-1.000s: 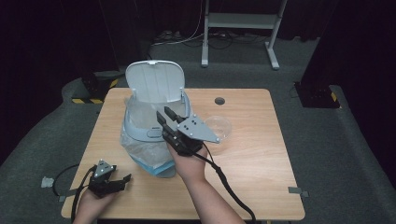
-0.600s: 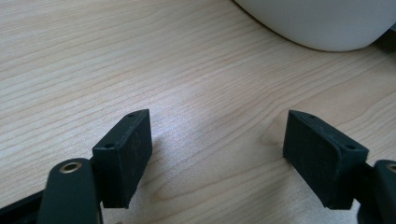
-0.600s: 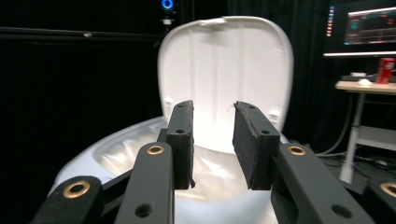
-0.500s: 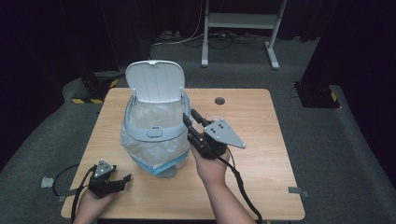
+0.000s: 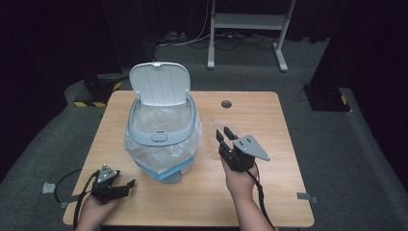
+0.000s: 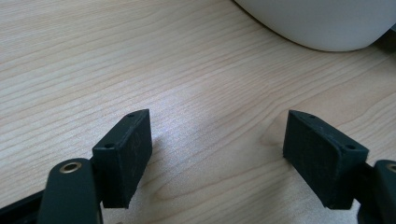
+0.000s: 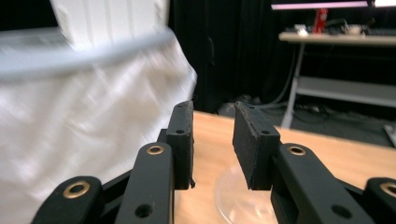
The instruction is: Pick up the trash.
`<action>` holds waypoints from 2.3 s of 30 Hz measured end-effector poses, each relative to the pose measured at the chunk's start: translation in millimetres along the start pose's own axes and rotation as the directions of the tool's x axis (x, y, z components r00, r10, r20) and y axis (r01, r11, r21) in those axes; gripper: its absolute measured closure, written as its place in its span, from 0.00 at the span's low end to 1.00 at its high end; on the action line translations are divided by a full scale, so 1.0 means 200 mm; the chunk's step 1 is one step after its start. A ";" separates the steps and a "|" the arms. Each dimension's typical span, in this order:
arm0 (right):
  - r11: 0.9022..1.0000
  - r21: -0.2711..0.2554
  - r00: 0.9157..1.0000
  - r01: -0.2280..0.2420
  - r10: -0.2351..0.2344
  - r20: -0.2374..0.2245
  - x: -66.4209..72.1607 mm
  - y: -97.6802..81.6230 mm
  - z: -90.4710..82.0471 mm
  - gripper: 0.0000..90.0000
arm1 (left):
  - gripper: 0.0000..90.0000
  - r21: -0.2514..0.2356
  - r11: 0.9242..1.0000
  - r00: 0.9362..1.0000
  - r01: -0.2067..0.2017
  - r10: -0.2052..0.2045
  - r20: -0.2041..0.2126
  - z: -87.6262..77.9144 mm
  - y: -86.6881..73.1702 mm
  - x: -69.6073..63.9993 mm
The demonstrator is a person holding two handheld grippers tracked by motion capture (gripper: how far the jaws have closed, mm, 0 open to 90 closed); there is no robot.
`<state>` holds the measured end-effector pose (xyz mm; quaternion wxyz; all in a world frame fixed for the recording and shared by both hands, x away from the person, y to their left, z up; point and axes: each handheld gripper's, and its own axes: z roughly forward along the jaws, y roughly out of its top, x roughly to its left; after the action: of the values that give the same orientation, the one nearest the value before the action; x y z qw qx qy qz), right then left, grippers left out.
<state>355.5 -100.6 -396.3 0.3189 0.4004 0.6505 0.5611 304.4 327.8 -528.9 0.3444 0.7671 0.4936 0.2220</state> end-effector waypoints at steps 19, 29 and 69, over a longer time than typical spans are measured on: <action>0.975 0.223 0.994 -0.011 -0.014 0.110 -0.16 -0.28 0.22 0.72 | 0.27 0.000 1.000 1.000 0.000 0.000 0.000 0.00 0.00 0.00; 0.962 0.273 0.992 -0.025 -0.009 0.125 -0.18 -0.33 0.30 0.72 | 0.27 0.000 1.000 1.000 0.000 0.000 0.000 0.00 0.00 0.00; 0.952 0.306 0.993 -0.007 -0.029 0.111 -0.13 -0.44 0.25 0.72 | 0.27 0.000 1.000 1.000 0.000 0.000 -0.001 0.00 0.00 0.00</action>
<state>396.4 -103.7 -492.1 0.2930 0.4727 0.7124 0.4281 304.4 327.7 -528.9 0.3443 0.7669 0.4938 0.2223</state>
